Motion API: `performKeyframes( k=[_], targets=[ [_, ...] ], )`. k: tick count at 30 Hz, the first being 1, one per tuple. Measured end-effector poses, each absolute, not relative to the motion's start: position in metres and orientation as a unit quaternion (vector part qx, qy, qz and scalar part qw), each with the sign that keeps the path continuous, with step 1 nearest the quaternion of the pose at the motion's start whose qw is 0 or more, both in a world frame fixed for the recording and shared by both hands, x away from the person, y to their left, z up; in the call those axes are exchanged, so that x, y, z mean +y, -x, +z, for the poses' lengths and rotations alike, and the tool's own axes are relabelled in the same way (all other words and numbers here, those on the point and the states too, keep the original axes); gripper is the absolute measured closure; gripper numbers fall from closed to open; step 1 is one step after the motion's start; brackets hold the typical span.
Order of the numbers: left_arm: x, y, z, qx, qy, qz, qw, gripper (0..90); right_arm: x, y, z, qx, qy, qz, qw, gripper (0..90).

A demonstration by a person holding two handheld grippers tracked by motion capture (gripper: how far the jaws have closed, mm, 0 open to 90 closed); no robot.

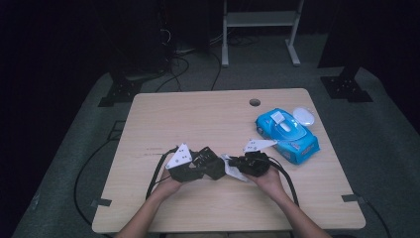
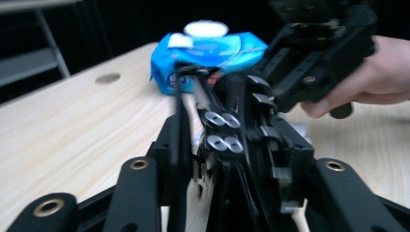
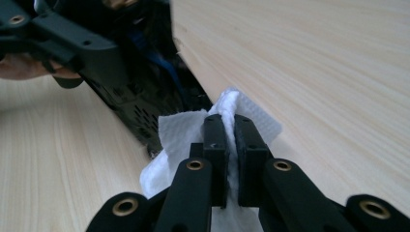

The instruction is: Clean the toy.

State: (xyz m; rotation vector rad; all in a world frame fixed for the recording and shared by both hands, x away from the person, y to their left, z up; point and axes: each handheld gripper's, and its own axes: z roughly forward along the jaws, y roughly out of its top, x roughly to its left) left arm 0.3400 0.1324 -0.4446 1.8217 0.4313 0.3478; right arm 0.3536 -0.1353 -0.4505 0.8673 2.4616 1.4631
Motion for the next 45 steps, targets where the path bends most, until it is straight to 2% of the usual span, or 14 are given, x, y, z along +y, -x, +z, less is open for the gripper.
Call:
performKeyframes(
  k=[2,8,11,14,20,25,42,45],
  targets=[
    [0.132,-0.339,-0.443,0.178,-0.779,0.155,0.581,51.1,-0.133,-0.353,-0.454,0.821,-0.288,0.487,0.077,84.9],
    [0.125,-0.330,-0.434,0.141,-0.781,0.180,0.581,57.1,-0.131,-0.352,-0.453,0.821,-0.286,0.488,0.071,84.9],
    [0.126,-0.332,-0.436,0.152,-0.778,0.173,0.584,57.0,-0.134,-0.353,-0.451,0.818,-0.288,0.492,0.071,84.9],
    [0.125,-0.333,-0.439,0.157,-0.776,0.165,0.588,56.9,-0.137,-0.351,-0.441,0.808,-0.282,0.512,0.072,85.0],
    [0.112,-0.326,-0.432,0.129,-0.795,0.186,0.563,57.5,-0.139,-0.340,-0.400,0.782,-0.242,0.567,0.086,85.0],
    [0.102,-0.330,-0.426,0.119,-0.805,0.194,0.548,57.6,-0.129,-0.326,-0.380,0.778,-0.203,0.587,0.096,84.9],
    [0.076,-0.339,-0.421,0.103,-0.812,0.175,0.548,57.1,-0.141,-0.322,-0.377,0.792,-0.201,0.558,0.142,85.3],
    [0.079,-0.341,-0.424,0.113,-0.816,0.164,0.543,52.5,-0.142,-0.321,-0.376,0.794,-0.205,0.551,0.156,85.4]
  ],
)
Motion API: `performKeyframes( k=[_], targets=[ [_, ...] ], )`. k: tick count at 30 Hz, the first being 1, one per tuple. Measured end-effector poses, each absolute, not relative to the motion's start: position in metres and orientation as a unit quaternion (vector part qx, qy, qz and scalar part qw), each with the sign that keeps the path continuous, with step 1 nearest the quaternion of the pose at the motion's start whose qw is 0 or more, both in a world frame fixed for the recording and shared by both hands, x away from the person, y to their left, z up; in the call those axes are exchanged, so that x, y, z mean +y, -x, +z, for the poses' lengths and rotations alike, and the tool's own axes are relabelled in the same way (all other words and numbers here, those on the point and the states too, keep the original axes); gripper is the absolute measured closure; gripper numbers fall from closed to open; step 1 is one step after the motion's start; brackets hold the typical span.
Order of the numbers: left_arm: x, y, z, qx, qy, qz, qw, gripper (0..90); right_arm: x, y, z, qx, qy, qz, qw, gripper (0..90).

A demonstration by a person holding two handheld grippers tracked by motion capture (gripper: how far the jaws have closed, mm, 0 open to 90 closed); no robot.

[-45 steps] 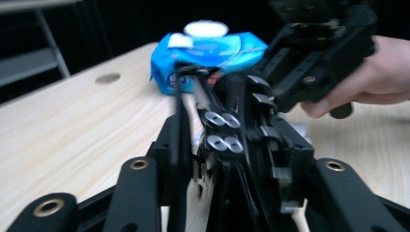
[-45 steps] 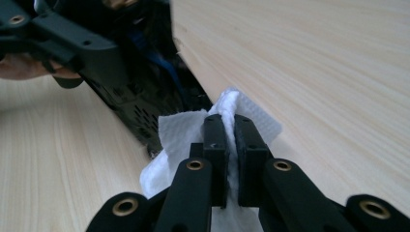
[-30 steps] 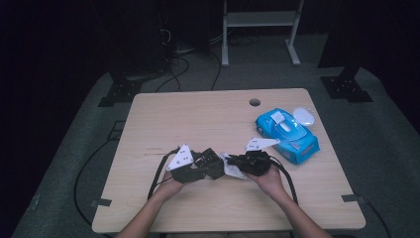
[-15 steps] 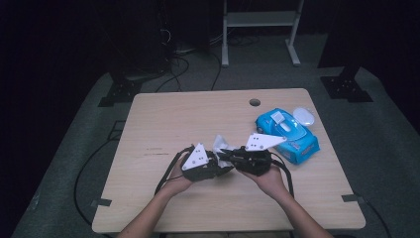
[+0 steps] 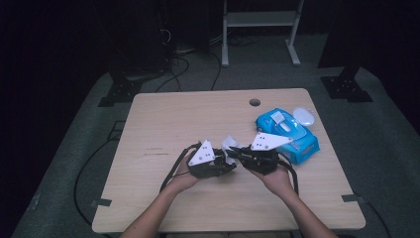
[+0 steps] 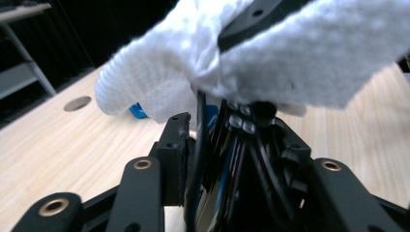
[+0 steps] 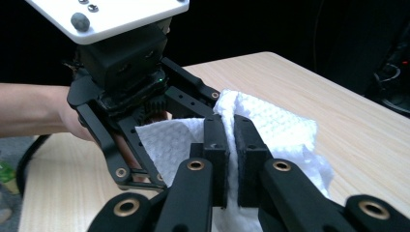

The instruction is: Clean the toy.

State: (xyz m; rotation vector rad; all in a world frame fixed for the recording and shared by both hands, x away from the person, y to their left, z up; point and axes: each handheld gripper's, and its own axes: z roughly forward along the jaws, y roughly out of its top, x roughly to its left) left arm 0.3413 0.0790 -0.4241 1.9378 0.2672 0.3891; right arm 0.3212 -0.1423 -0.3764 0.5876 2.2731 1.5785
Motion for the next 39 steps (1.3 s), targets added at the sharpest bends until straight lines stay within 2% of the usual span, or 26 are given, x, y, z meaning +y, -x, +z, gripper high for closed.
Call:
performKeyframes(
  k=[5,17,22,28,36,39],
  targets=[
    [0.089,-0.342,-0.437,0.126,-0.810,0.161,0.549,54.7,-0.146,-0.324,-0.377,0.789,-0.218,0.553,0.153,85.3],
    [0.089,-0.338,-0.435,0.125,-0.806,0.183,0.549,57.1,-0.138,-0.322,-0.377,0.791,-0.202,0.561,0.137,85.3],
    [0.087,-0.338,-0.433,0.119,-0.810,0.185,0.544,57.1,-0.141,-0.321,-0.373,0.795,-0.213,0.546,0.158,85.3],
    [0.083,-0.335,-0.431,0.112,-0.816,0.188,0.535,57.1,-0.118,-0.315,-0.374,0.802,-0.177,0.557,0.125,85.2],
    [0.087,-0.336,-0.432,0.121,-0.811,0.188,0.541,57.1,-0.130,-0.318,-0.373,0.798,-0.198,0.549,0.151,85.2],
    [0.083,-0.335,-0.431,0.115,-0.814,0.193,0.536,57.1,-0.128,-0.317,-0.374,0.798,-0.196,0.551,0.146,85.2]
  ],
)
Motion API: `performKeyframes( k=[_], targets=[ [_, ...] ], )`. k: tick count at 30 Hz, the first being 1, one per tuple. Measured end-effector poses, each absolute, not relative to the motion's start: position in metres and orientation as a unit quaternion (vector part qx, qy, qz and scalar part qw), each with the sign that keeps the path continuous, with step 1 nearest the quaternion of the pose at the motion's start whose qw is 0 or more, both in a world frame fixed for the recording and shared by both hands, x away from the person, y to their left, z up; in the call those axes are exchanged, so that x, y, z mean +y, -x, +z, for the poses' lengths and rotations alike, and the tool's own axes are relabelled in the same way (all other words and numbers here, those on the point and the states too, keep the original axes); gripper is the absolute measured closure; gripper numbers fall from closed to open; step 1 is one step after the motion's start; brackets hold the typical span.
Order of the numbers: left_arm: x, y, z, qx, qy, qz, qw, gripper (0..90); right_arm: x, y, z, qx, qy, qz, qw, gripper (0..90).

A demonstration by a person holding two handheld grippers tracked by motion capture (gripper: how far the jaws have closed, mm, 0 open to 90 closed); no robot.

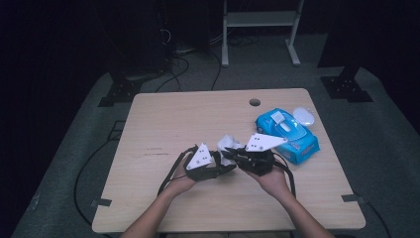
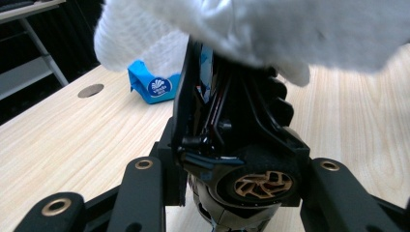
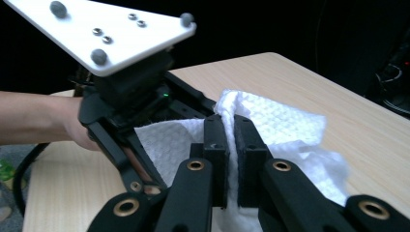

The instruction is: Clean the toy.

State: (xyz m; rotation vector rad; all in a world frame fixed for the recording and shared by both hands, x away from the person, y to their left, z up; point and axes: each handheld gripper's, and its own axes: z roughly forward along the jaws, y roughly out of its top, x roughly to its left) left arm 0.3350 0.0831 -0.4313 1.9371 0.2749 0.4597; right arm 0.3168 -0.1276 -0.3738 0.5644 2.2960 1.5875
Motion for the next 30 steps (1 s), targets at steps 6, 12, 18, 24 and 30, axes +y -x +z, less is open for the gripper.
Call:
performKeyframes(
  k=[6,12,18,24,30],
  targets=[
    [0.084,-0.334,-0.432,0.119,-0.811,0.193,0.540,57.2,-0.112,-0.314,-0.377,0.808,-0.174,0.546,0.136,85.2],
    [0.088,-0.336,-0.432,0.123,-0.810,0.192,0.541,57.2,-0.129,-0.318,-0.375,0.798,-0.196,0.551,0.145,85.2],
    [0.091,-0.336,-0.430,0.122,-0.810,0.195,0.540,57.2,-0.133,-0.319,-0.375,0.796,-0.203,0.550,0.148,85.2],
    [0.094,-0.337,-0.429,0.121,-0.810,0.196,0.539,57.1,-0.136,-0.321,-0.377,0.795,-0.208,0.551,0.147,85.3],
    [0.096,-0.336,-0.426,0.119,-0.810,0.198,0.539,57.1,-0.135,-0.321,-0.377,0.797,-0.210,0.546,0.149,85.5]
  ],
)
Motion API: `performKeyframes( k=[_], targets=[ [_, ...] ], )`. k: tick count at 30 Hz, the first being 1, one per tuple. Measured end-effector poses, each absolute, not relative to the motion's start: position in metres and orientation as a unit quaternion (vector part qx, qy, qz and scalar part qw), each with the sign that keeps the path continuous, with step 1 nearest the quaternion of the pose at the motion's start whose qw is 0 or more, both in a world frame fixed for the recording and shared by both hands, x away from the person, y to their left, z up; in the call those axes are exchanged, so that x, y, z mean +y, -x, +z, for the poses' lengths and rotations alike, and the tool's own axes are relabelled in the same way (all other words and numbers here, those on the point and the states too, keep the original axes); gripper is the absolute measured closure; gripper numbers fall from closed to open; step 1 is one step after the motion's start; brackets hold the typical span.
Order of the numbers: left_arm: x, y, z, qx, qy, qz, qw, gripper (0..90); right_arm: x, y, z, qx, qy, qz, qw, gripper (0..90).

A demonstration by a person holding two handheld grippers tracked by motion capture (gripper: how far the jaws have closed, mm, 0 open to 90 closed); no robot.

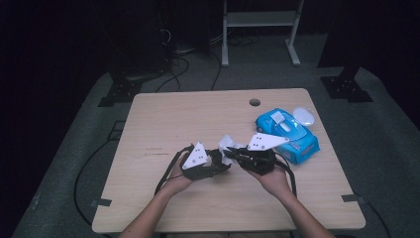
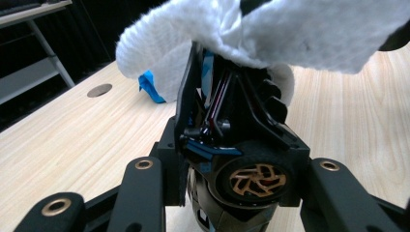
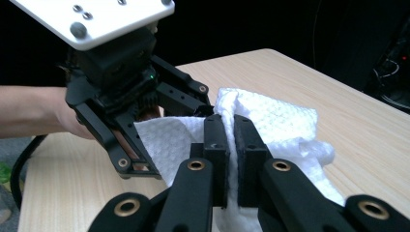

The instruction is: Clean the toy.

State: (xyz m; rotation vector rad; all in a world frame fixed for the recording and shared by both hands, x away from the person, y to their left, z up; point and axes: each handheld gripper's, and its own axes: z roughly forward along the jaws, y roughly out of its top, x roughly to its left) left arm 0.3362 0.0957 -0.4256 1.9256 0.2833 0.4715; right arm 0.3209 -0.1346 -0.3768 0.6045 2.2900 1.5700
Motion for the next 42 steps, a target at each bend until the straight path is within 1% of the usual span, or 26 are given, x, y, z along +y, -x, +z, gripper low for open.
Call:
performKeyframes(
  k=[10,16,18,22,29,32,33,37,38,39,41,42],
  targets=[
    [0.095,-0.336,-0.424,0.117,-0.811,0.198,0.537,57.0,-0.135,-0.321,-0.376,0.799,-0.218,0.540,0.151,85.8],
    [0.097,-0.337,-0.424,0.115,-0.816,0.198,0.531,57.0,-0.138,-0.323,-0.379,0.802,-0.231,0.527,0.161,85.8],
    [0.097,-0.338,-0.424,0.116,-0.818,0.198,0.527,57.1,-0.140,-0.325,-0.384,0.798,-0.238,0.532,0.151,85.8],
    [0.098,-0.340,-0.427,0.118,-0.826,0.196,0.516,57.8,-0.143,-0.330,-0.391,0.800,-0.249,0.526,0.147,85.8],
    [0.096,-0.345,-0.438,0.116,-0.853,0.193,0.472,57.8,-0.147,-0.339,-0.408,0.800,-0.271,0.521,0.121,85.7],
    [0.095,-0.348,-0.436,0.117,-0.864,0.188,0.453,57.7,-0.149,-0.344,-0.416,0.801,-0.280,0.518,0.106,85.7],
    [0.094,-0.348,-0.436,0.117,-0.867,0.193,0.444,57.7,-0.149,-0.345,-0.418,0.802,-0.281,0.517,0.104,85.7],
    [0.092,-0.352,-0.435,0.121,-0.886,0.176,0.412,57.6,-0.148,-0.346,-0.421,0.804,-0.283,0.514,0.098,85.6],
    [0.091,-0.353,-0.435,0.123,-0.889,0.167,0.409,59.9,-0.148,-0.346,-0.422,0.804,-0.284,0.513,0.096,85.6],
    [0.090,-0.354,-0.435,0.121,-0.895,0.164,0.396,60.4,-0.147,-0.347,-0.422,0.805,-0.283,0.513,0.095,85.6],
    [0.089,-0.354,-0.435,0.122,-0.896,0.169,0.392,60.3,-0.146,-0.347,-0.423,0.806,-0.283,0.512,0.092,85.6],
    [0.090,-0.355,-0.435,0.124,-0.896,0.163,0.393,60.3,-0.145,-0.347,-0.424,0.807,-0.282,0.511,0.090,85.6]
  ],
)
